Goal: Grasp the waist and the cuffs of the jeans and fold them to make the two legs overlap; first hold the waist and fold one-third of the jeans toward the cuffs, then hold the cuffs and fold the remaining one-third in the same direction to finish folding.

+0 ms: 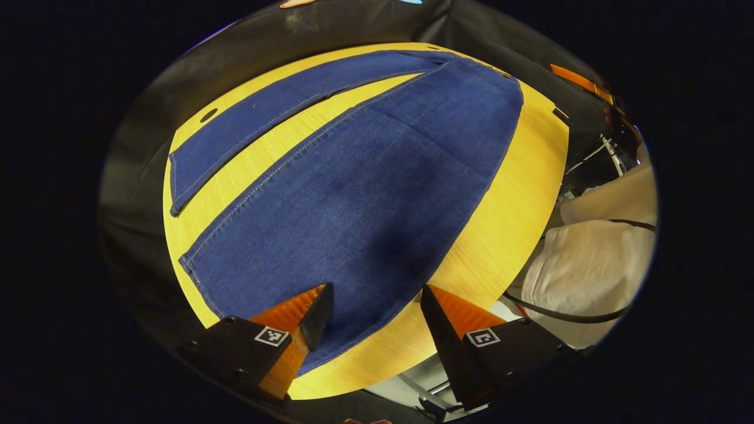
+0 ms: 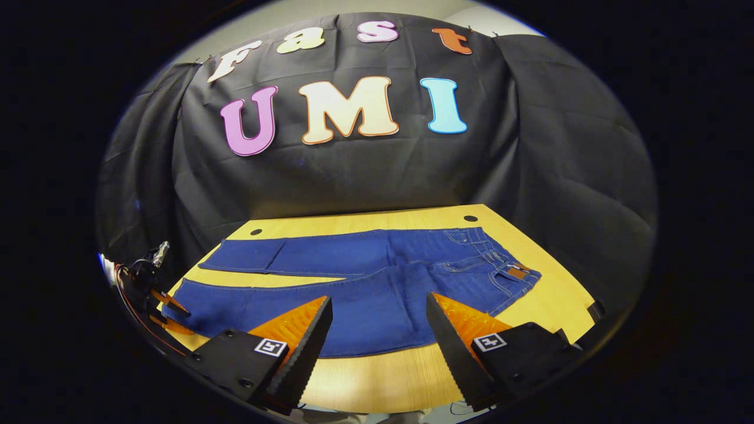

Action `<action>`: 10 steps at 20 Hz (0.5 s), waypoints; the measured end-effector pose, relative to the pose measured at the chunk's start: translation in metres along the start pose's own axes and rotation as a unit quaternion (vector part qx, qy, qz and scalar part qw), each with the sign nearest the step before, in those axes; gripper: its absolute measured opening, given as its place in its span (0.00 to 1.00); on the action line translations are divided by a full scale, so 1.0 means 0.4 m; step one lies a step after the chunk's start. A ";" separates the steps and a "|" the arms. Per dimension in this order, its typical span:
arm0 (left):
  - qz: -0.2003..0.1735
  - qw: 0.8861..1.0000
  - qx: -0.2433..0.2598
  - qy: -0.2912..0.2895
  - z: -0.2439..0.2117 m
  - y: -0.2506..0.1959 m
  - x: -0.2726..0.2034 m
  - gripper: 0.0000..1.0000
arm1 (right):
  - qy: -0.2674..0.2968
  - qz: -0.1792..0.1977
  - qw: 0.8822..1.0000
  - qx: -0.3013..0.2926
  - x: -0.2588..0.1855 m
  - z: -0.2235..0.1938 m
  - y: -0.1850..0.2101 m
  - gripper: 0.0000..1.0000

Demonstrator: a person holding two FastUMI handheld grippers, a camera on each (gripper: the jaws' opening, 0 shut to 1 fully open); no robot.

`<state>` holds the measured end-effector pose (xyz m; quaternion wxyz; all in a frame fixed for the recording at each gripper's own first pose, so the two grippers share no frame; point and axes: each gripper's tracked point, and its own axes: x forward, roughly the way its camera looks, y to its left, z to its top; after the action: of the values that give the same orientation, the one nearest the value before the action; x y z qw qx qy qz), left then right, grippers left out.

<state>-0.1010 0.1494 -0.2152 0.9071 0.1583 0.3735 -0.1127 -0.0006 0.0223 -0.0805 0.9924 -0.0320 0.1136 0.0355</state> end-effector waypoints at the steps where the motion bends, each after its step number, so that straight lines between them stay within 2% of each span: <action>1: -0.003 1.000 0.006 0.004 -0.004 0.002 -0.001 0.91 | 0.000 -0.002 1.000 0.004 0.003 -0.002 -0.001 0.99; 5: -0.003 0.998 0.062 0.025 -0.021 0.007 -0.001 0.92 | 0.002 -0.010 1.000 0.018 0.022 -0.005 -0.007 0.99; 10: -0.006 0.997 0.057 0.047 -0.020 0.015 0.005 0.93 | 0.007 -0.019 1.000 0.014 0.035 -0.014 -0.016 0.99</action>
<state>-0.1030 0.1578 -0.2208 0.8774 0.2128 0.4093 -0.1318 0.0121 0.0166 -0.0887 0.9924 -0.0210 0.1204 0.0145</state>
